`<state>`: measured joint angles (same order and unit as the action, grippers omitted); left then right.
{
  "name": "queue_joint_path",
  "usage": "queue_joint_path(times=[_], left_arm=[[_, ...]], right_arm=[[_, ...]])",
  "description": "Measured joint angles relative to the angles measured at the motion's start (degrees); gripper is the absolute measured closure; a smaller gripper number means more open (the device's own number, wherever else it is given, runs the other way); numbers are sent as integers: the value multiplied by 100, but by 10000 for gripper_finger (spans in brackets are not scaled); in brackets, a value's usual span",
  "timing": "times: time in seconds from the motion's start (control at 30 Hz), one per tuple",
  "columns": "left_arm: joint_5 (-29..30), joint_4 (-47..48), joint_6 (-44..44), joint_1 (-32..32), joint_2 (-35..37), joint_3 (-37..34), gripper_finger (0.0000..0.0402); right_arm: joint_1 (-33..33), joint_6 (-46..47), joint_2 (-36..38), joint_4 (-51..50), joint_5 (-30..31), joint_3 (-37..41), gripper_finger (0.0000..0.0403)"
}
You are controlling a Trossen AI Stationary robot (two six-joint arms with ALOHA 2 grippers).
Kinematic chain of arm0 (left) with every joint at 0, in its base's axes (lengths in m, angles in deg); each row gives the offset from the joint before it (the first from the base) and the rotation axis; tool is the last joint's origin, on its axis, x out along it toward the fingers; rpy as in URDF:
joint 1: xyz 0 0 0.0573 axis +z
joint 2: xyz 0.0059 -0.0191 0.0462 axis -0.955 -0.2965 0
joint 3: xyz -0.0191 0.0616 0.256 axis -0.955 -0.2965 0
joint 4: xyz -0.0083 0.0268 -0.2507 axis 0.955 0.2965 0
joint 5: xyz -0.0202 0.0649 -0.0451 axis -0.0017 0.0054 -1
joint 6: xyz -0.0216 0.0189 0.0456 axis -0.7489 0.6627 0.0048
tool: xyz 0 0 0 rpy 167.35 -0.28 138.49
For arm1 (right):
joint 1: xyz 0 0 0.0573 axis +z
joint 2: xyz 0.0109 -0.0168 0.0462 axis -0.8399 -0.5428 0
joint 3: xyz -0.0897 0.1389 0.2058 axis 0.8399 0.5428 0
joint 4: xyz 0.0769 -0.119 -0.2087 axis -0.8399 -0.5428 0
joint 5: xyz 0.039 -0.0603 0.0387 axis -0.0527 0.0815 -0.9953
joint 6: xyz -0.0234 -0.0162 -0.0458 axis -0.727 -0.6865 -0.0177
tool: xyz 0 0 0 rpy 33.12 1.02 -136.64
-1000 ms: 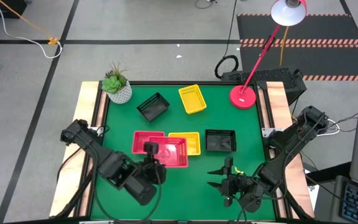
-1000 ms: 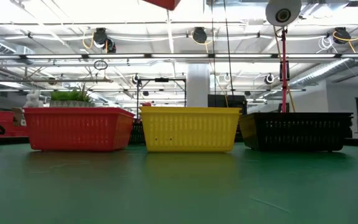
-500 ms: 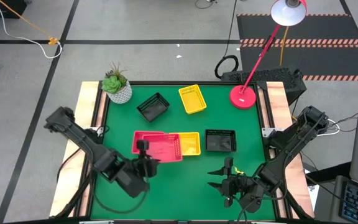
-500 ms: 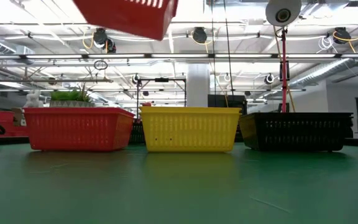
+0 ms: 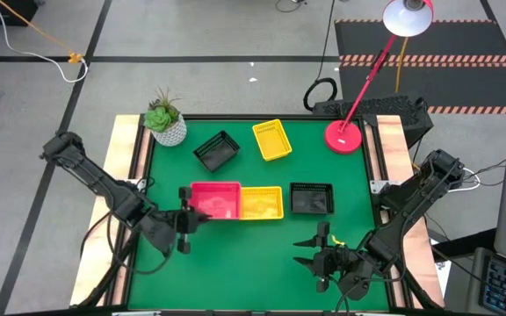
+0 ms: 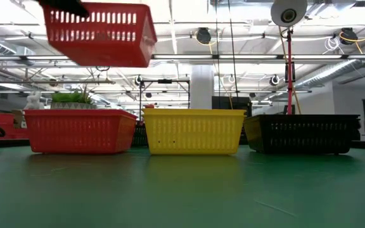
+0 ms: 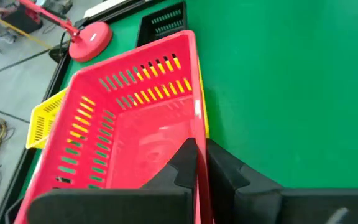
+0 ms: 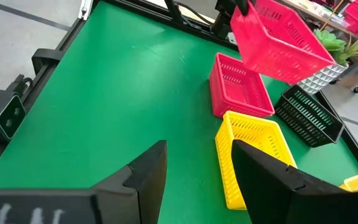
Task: Stack baskets by color
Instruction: Stack the red bin on top of the red bin
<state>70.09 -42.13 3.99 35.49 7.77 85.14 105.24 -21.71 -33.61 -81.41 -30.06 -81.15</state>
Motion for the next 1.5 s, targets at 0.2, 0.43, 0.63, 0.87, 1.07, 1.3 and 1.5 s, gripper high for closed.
queue_joint_path(times=[0.2, 0.43, 0.63, 0.87, 1.07, 1.3, 1.5], left_arm=[[1, -499, 452, 1, 694, -811, 388], [21, -1147, 511, 50, 1249, -1637, 376], [19, -1380, 675, 49, 1345, -1967, 391], [-19, -1646, 693, 49, 1343, -2248, 377], [-28, -1658, 669, 49, 1343, -2280, 392], [-126, -1621, 362, 56, 1336, -2280, 376], [-136, -1637, 340, 74, 1334, -2446, 393]], right_arm=[[-23, 23, 0, 28, 0, 69, 229], [-57, 72, 2, 252, 2, 296, 229], [-94, 38, 2, 344, 0, 407, 229], [-131, 36, 2, 359, 0, 409, 229], [-131, 38, 2, 373, 0, 409, 229], [-131, 38, 2, 389, -1, 409, 229], [-131, 40, 2, 389, -2, 409, 229]])
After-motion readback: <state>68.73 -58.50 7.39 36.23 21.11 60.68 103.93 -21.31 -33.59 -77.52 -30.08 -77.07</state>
